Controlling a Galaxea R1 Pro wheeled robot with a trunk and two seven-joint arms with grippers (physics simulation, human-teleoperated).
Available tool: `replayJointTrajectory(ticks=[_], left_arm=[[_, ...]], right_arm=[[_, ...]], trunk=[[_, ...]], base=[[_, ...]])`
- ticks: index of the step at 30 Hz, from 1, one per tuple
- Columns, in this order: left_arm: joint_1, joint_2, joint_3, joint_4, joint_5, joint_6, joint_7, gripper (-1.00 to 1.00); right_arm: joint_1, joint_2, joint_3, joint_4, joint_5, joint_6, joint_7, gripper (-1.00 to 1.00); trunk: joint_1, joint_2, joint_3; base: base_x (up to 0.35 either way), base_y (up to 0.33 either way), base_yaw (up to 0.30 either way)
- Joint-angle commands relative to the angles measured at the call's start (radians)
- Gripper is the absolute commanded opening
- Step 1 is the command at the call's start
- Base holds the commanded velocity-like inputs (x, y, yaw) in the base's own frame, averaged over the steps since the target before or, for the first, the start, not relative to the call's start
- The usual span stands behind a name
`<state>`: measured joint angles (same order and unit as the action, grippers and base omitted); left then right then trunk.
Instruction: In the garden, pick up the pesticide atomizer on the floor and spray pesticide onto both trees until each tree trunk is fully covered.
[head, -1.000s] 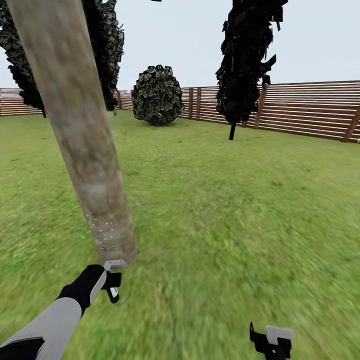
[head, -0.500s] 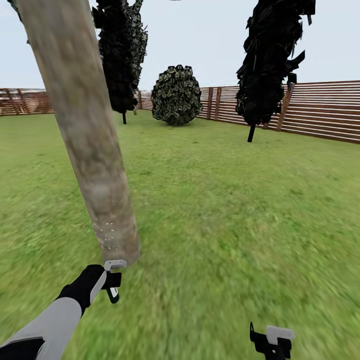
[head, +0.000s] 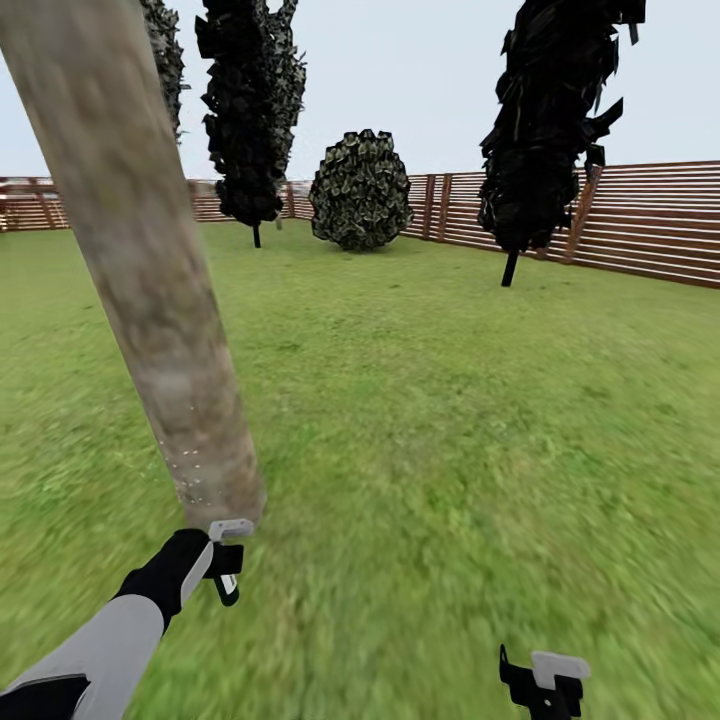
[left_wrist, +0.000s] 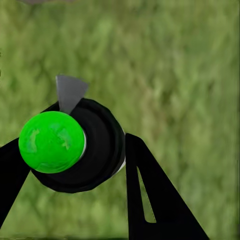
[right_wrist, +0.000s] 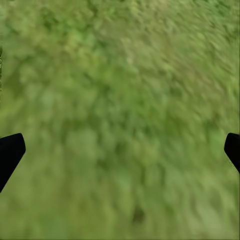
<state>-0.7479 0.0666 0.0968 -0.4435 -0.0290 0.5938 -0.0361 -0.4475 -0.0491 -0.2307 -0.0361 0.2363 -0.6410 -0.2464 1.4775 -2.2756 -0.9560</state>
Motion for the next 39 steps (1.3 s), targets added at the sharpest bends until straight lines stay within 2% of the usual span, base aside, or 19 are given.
replayJointTrajectory(ticks=[1,12,26,28,30,31,33,36,39], left_arm=[[-0.001,-0.001,0.006,-0.001,-0.003,0.005,-0.004,-1.00],[-0.001,0.000,0.005,0.000,-0.003,0.005,-0.004,-1.00],[-0.001,0.000,0.008,-0.013,-0.001,0.000,-0.005,-1.00],[-0.001,0.003,0.011,-0.014,-0.002,-0.032,-0.004,-1.00],[-0.001,0.006,0.032,-0.014,-0.003,-0.076,-0.001,-1.00],[-0.004,0.007,0.054,-0.014,-0.006,-0.088,0.005,-1.00],[-0.008,0.017,0.075,-0.012,-0.010,-0.094,0.028,-1.00],[-0.008,0.043,0.077,-0.002,-0.011,-0.095,0.054,-1.00],[-0.007,0.045,0.074,-0.001,-0.011,-0.097,0.059,-1.00]], right_arm=[[0.000,0.000,-0.006,0.001,0.011,-0.002,-0.005,1.00],[0.000,0.000,-0.006,0.001,0.011,-0.002,-0.005,1.00],[0.000,0.000,-0.006,0.001,0.011,-0.002,-0.005,1.00],[0.000,0.000,-0.006,0.001,0.011,-0.002,-0.005,1.00],[0.000,-0.001,-0.006,0.001,0.011,-0.002,-0.006,1.00],[0.000,-0.001,-0.006,0.001,0.011,-0.002,-0.006,1.00],[0.000,-0.001,-0.006,0.001,0.011,-0.002,-0.007,1.00],[0.000,-0.002,-0.006,0.001,0.011,-0.002,-0.007,1.00],[0.000,-0.002,-0.006,0.000,0.011,-0.002,-0.007,1.00]], trunk=[[0.000,0.000,-0.001],[0.000,0.000,-0.001],[0.000,0.000,-0.001],[0.000,0.000,-0.001],[0.000,0.000,-0.001],[0.000,0.000,-0.001],[0.000,0.000,-0.001],[0.000,0.000,-0.001],[0.000,0.000,-0.001]], base=[[0.000,-0.276,0.275],[0.017,-0.277,0.266],[0.071,-0.277,0.032],[0.020,-0.277,0.239],[0.101,-0.266,0.265],[0.170,-0.237,0.273],[0.213,-0.210,0.275],[0.253,-0.177,0.274],[0.242,-0.105,0.107]])
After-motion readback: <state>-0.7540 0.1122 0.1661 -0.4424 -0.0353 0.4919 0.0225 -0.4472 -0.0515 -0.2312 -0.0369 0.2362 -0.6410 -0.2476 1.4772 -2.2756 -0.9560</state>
